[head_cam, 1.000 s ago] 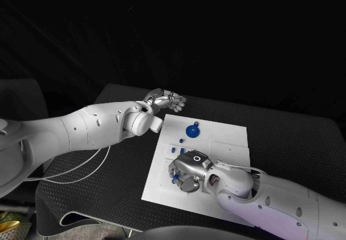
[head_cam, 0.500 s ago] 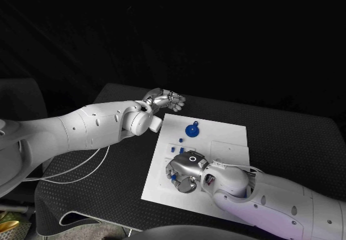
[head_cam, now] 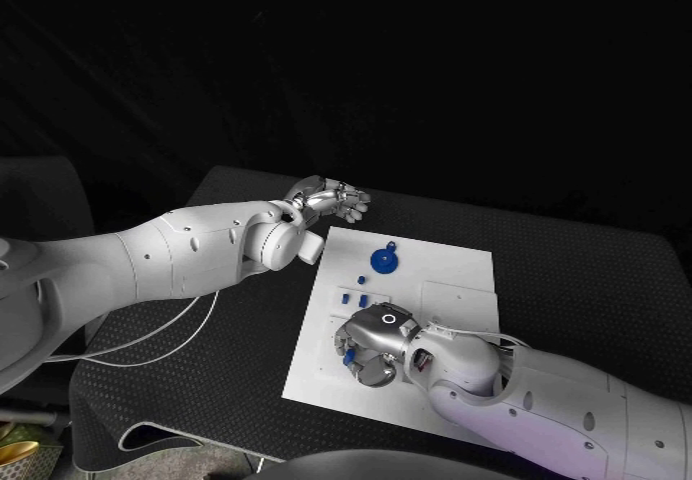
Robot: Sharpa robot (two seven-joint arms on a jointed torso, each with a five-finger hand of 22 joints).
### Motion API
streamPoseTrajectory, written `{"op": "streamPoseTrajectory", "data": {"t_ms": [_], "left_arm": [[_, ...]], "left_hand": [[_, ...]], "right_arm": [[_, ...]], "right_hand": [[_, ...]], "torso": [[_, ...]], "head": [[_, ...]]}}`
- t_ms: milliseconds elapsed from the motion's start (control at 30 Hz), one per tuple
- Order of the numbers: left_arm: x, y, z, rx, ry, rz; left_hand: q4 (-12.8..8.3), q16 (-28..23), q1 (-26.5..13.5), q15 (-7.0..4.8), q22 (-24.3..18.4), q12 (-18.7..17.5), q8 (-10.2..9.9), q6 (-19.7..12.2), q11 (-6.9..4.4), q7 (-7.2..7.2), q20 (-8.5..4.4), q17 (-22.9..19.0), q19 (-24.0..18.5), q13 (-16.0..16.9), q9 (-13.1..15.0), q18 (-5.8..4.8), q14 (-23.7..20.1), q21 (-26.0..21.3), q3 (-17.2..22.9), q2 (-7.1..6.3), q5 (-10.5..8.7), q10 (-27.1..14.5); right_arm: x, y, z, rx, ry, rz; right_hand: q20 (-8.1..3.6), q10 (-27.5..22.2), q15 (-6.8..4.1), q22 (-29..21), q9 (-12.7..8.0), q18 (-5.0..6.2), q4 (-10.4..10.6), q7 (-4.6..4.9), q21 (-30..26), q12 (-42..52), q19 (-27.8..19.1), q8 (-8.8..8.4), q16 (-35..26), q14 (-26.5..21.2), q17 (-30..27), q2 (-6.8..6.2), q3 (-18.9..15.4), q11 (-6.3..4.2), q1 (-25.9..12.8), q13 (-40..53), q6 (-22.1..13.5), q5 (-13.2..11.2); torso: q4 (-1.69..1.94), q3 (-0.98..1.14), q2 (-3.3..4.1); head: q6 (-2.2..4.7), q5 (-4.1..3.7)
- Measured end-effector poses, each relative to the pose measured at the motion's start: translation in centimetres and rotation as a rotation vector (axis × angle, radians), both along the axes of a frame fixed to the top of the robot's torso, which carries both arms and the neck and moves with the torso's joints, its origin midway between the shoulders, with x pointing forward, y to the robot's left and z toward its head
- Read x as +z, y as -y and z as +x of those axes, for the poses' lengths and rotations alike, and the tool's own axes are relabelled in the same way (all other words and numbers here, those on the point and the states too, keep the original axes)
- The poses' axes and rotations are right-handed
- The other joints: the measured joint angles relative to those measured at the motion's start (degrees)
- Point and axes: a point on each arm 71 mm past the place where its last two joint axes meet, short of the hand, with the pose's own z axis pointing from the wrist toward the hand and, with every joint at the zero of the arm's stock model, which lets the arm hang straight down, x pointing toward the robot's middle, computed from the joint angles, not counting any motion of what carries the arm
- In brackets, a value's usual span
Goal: Assemble the parts on the task board
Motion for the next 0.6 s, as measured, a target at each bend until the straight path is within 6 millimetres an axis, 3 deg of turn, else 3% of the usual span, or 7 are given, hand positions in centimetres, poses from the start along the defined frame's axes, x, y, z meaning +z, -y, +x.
{"op": "streamPoseTrajectory", "data": {"t_ms": [100, 167, 200, 367, 600], "left_arm": [[0.0, 0.0, 0.0, 0.000, -0.001, 0.000], [0.0, 0.0, 0.0, 0.000, -0.001, 0.000], [0.0, 0.0, 0.0, 0.000, -0.002, 0.001], [0.0, 0.0, 0.0, 0.000, -0.003, 0.001], [0.0, -0.1, 0.0, 0.001, -0.003, 0.001]], "left_hand": [[0.00, 0.00, 0.00, 0.00, 0.00, 0.00, 0.00, -0.07, 0.00, -0.07, 0.00, 0.00, 0.00, -0.03, -0.03, 0.00, 0.00, 0.00, 0.00, 0.00, 0.00, 0.00], [0.00, 0.00, 0.00, 0.01, 0.00, 0.00, 0.00, -0.07, 0.00, -0.07, 0.00, 0.00, 0.00, -0.05, -0.05, 0.00, -0.01, 0.00, 0.00, 0.00, 0.00, 0.00], [0.00, 0.00, 0.00, 0.12, 0.00, 0.00, 0.00, -0.07, 0.00, -0.07, 0.00, 0.05, 0.00, -0.05, -0.05, 0.00, -0.12, 0.00, 0.00, 0.00, 0.00, 0.00], [0.00, 0.00, 0.00, 0.21, -0.01, 0.00, 0.00, -0.07, 0.00, -0.07, 0.00, 0.05, 0.00, -0.05, -0.05, -0.02, -0.21, 0.00, 0.00, 0.00, 0.00, 0.00], [0.00, 0.00, 0.00, 0.21, -0.01, 0.00, 0.00, -0.07, 0.00, -0.07, 0.00, 0.09, 0.00, -0.05, -0.05, -0.02, -0.21, 0.00, 0.00, 0.00, 0.00, 0.00]], "right_arm": [[0.0, 0.1, 0.1, -0.008, -0.003, 0.008], [0.1, 0.1, 0.1, -0.012, -0.002, 0.018], [0.2, 0.1, 0.2, -0.013, -0.001, 0.022], [0.5, 0.2, 0.3, -0.021, 0.005, 0.044], [1.3, 1.0, 0.2, -0.033, 0.016, 0.080]], "right_hand": [[0.30, -3.53, 1.26, 0.00, -0.91, 0.00, -0.93, 1.28, -1.12, -1.30, -2.95, -1.68, -1.40, -2.71, -0.52, -1.39, -4.03, 1.51, -1.39, -1.05, -3.22, 1.54], [0.52, -7.14, 2.41, 0.00, -1.53, -1.37, -1.20, 2.40, -2.18, -1.33, -5.40, -2.72, -2.71, -5.10, -1.23, -1.98, -6.60, 3.02, -1.97, -2.41, -5.49, 1.73], [0.52, -8.08, 2.66, 0.00, -1.65, -1.36, -1.23, 2.62, -2.38, -1.33, -5.93, -2.99, -2.95, -5.51, -1.43, -2.11, -7.24, 3.39, -2.11, -2.79, -6.06, 1.74], [0.62, -10.54, 3.35, 0.00, -1.99, -1.36, -1.36, 3.33, -2.79, -1.33, -7.09, -3.24, -3.52, -6.80, -2.06, -2.41, -9.56, 4.45, -2.39, -4.15, -7.19, 0.62], [0.63, -10.97, 3.63, 0.00, -2.13, -1.36, -1.30, 3.48, -3.07, -1.32, -7.51, -3.25, -3.52, -7.08, -2.28, -2.42, -10.09, 4.71, -2.38, -4.76, -7.76, 0.62]], "torso": [[-0.01, 0.03, 0.00], [-0.01, 0.04, 0.00], [-0.01, 0.04, 0.00], [0.01, 0.04, 0.00], [0.05, 0.04, 0.00]], "head": [[0.06, -0.06], [0.11, -0.09], [0.12, -0.12], [0.19, -0.22], [0.32, -0.38]]}}
